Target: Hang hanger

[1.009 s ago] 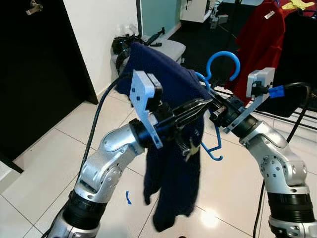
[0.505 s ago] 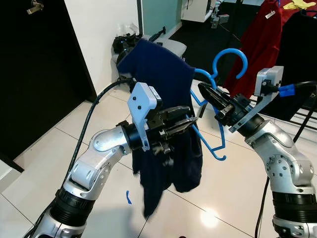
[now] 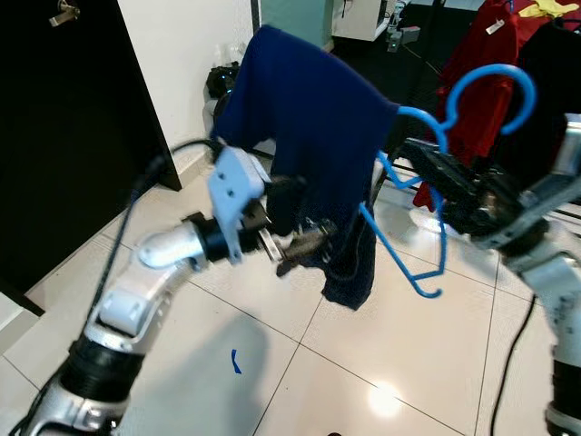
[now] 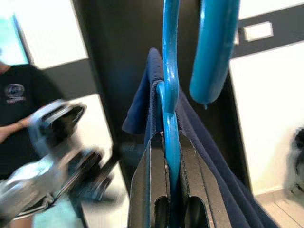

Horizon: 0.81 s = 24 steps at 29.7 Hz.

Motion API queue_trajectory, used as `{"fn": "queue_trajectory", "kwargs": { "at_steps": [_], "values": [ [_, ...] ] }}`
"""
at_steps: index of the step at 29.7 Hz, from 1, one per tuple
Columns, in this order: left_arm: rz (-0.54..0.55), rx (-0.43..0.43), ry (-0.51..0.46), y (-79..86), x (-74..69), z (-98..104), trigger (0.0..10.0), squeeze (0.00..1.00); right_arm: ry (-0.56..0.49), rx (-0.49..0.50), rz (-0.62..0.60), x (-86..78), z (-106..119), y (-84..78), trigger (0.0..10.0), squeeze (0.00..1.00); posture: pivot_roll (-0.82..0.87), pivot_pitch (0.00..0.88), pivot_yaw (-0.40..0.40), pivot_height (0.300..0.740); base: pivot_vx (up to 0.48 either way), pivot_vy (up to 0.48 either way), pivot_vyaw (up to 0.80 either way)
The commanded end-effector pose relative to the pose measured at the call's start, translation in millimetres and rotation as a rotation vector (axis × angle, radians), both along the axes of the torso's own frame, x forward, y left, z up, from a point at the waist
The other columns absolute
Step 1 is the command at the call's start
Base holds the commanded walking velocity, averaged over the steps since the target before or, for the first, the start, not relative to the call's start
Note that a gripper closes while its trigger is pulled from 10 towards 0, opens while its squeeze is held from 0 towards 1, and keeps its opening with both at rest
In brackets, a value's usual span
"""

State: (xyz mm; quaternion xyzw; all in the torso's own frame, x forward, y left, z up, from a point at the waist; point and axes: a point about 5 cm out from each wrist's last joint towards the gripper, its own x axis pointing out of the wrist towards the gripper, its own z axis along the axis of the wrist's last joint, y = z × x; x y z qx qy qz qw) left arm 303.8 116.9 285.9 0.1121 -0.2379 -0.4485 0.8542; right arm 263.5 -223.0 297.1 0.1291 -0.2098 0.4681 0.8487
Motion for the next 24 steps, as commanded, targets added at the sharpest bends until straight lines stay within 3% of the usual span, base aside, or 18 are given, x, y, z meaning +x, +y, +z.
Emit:
{"fn": "queue_trajectory", "kwargs": {
  "at_steps": [1,5,6,7,10,12,18,22,24],
  "values": [
    [0.047,-0.1,-0.064,23.7,2.9,26,10.0,0.41,-0.045,-0.055,0.04,-11.7,5,-4.8,10.0,0.0,0.0,0.147,0.039,0.74,0.0,0.0,0.0],
    [0.057,-0.135,-0.083,31.0,3.5,36,10.0,0.41,-0.04,-0.079,0.034,-12.5,4,-7.9,10.0,0.0,0.0,0.147,0.039,0.74,0.0,0.0,0.0],
    [0.059,-0.156,-0.108,38.5,3.2,46,10.0,0.0,-0.033,-0.107,0.03,-14.0,3,-11.5,10.0,0.0,0.0,0.147,0.039,0.74,0.0,0.0,0.0],
    [0.059,-0.156,-0.108,38.5,3.2,46,10.0,0.0,-0.033,-0.107,0.03,-14.0,3,-11.5,10.0,0.0,0.0,0.147,0.039,0.74,0.0,0.0,0.0],
    [-0.004,-0.11,-0.213,52.6,-6.7,79,10.0,0.0,-0.013,-0.204,0.025,-17.9,4,-20.5,10.0,0.0,0.0,0.149,0.038,0.74,0.0,0.0,0.0],
    [-0.039,-0.074,-0.244,54.8,-10.9,87,10.0,0.0,-0.004,-0.23,0.023,-18.0,4,-22.9,10.0,0.0,0.0,0.149,0.039,0.74,0.0,0.0,0.0],
    [-0.064,-0.043,-0.264,56.0,-13.8,93,10.0,0.0,0.003,-0.248,0.021,-17.9,4,-24.4,10.0,0.0,0.0,0.149,0.039,0.74,0.0,0.0,0.0],
    [-0.25,0.237,-0.277,46.7,-23.8,96,10.0,0.0,0.045,-0.327,0.094,-14.2,-4,-16.9,10.0,0.0,0.0,0.143,0.042,0.74,0.0,0.0,0.0],
    [-0.257,0.274,-0.278,44.8,-23.4,95,10.0,0.0,0.049,-0.332,0.105,-13.6,-5,-15.3,10.0,0.0,0.0,0.143,0.042,0.74,0.0,0.0,0.0]
  ]
}}
